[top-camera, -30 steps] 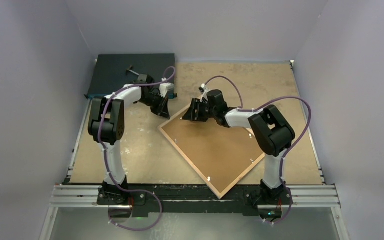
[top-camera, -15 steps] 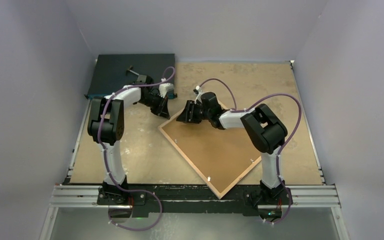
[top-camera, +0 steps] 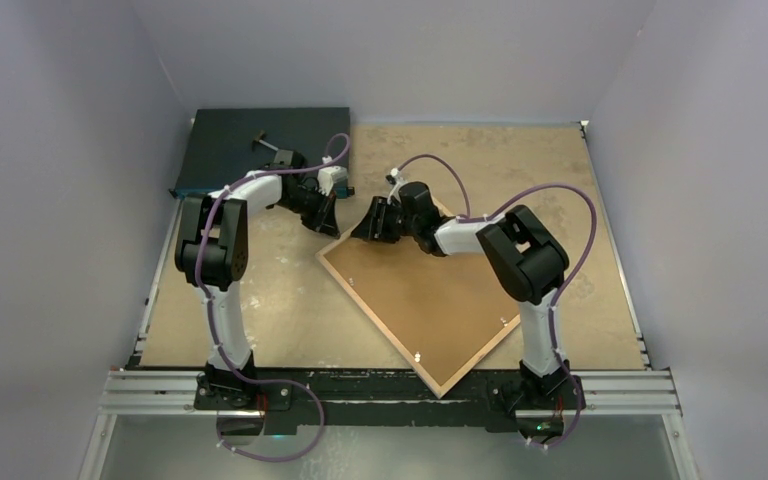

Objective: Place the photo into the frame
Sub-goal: Install the photo frame at the center of the board.

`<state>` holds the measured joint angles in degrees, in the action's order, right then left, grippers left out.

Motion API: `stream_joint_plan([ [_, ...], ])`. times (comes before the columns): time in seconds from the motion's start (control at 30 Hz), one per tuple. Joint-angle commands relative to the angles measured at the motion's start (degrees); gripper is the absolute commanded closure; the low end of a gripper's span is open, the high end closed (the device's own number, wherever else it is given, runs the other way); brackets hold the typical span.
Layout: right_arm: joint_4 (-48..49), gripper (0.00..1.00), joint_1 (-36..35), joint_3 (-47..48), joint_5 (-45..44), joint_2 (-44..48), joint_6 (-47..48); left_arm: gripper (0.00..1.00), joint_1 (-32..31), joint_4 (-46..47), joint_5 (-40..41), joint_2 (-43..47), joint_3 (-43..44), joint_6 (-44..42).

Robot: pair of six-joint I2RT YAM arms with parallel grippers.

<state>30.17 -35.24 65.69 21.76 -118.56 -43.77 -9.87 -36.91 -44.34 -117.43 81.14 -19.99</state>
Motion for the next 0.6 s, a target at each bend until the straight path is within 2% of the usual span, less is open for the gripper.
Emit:
stream_joint_plan([
  [0.0,0.03,0.53,-0.25,1.7,-1.81,-1.43,-0.72,0.97,-0.59,-0.56,0.3,1.15,-1.25,-0.6],
  [0.57,3.3,0.57,-0.82,2.17,-1.9,-3.89,-4.69,0.97,-0.59,-1.12,-0.13,1.15,-1.53,-1.57],
])
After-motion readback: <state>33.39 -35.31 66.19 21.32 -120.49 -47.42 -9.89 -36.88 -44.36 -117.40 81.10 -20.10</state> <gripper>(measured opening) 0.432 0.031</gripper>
